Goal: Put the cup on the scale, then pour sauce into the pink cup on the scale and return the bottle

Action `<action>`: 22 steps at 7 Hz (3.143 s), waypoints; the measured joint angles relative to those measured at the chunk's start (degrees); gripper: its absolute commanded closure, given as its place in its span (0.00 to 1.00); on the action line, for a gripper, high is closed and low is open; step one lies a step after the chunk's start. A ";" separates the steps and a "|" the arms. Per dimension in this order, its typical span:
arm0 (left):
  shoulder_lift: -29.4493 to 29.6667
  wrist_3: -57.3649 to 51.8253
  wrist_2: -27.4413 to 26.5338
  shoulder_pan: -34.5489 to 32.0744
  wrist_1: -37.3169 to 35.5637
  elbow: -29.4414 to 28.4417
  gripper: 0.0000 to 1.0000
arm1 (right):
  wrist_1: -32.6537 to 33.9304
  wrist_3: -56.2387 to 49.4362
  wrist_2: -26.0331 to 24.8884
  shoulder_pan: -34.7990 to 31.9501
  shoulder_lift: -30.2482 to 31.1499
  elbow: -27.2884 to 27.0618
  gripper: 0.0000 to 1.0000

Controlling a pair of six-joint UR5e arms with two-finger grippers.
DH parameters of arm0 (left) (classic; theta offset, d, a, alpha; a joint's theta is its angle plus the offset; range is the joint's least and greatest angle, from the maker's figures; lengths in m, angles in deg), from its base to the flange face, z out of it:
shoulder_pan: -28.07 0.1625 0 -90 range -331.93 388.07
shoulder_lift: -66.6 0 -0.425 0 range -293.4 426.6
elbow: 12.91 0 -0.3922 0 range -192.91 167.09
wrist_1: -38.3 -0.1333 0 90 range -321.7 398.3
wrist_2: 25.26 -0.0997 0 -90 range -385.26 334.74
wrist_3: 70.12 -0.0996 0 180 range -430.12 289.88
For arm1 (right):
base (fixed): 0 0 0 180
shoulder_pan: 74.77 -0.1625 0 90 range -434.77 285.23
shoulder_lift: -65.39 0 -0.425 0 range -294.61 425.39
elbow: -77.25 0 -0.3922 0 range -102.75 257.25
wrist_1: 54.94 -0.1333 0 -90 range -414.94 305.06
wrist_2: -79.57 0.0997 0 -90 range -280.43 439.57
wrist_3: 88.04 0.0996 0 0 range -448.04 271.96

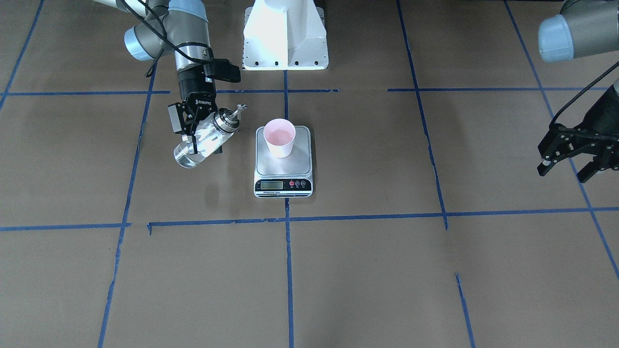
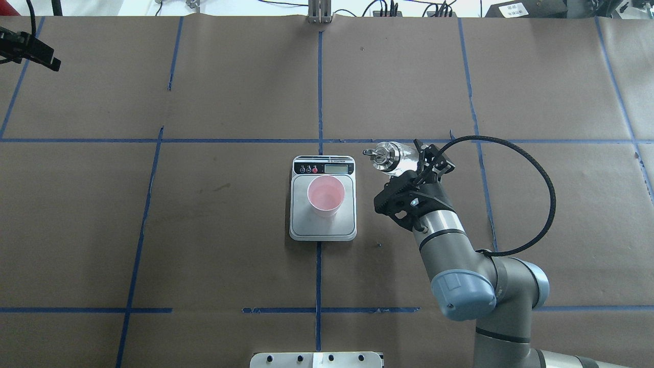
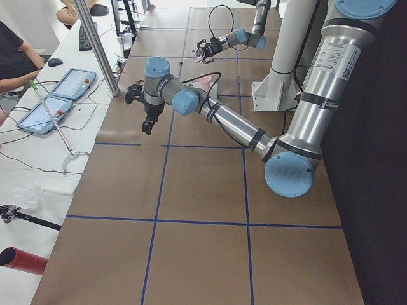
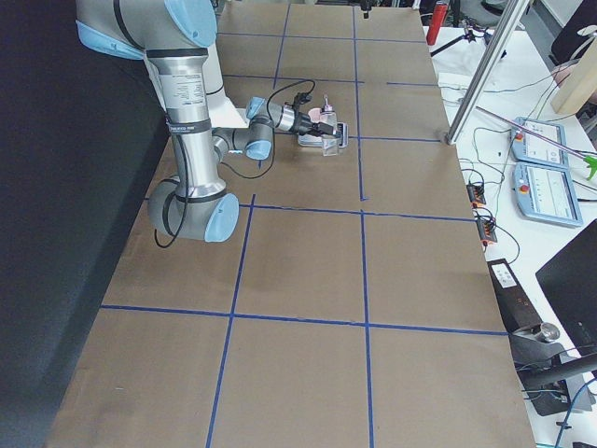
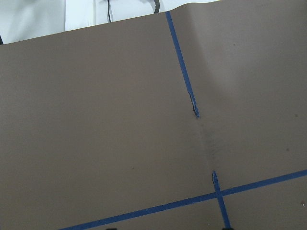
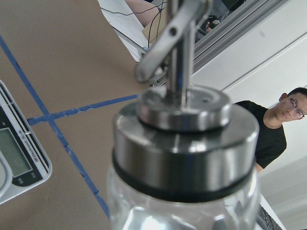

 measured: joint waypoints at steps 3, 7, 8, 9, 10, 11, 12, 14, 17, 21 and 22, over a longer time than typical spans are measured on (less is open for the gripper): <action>0.00 0.00 0.01 0.00 0.00 0.17 0.21 | 5.10 -8.03 -2.37 0.55 -1.09 0.04 1.00; 0.00 0.00 -0.02 -0.02 0.00 0.45 0.21 | 15.21 -15.36 -9.09 3.20 -3.64 0.21 1.00; 0.00 0.00 -0.02 -0.04 0.00 0.49 0.21 | 16.74 -16.91 -10.26 3.50 -3.75 0.28 1.00; 0.00 0.00 -0.05 -0.03 0.00 0.52 0.21 | 18.02 -17.61 -10.91 3.64 -3.84 0.36 1.00; -0.07 -0.02 -0.07 -0.02 0.01 0.56 0.21 | 19.72 -17.84 -11.50 3.70 -4.34 0.43 1.00; -0.32 -0.08 -0.08 -0.08 0.08 0.69 0.21 | 21.52 -17.95 -12.07 3.71 -5.36 0.49 1.00; -0.66 -0.16 -0.08 -0.13 0.13 0.86 0.21 | 22.86 -17.99 -12.39 3.67 -6.04 0.57 1.00; -0.84 -0.43 -0.08 -0.41 0.11 0.95 0.21 | 25.66 -18.97 -13.66 3.60 -6.46 0.69 1.00; -1.16 -2.53 -0.08 -1.19 0.07 1.00 0.21 | 27.77 -23.80 -15.72 3.58 -6.70 1.03 1.00; -2.92 -8.43 -0.08 -3.46 0.08 0.89 0.21 | 28.01 -28.98 -17.14 3.44 -6.80 0.99 1.00; -2.96 -8.62 -0.08 -3.52 0.07 0.84 0.21 | 28.01 -29.90 -17.42 3.42 -6.80 1.03 1.00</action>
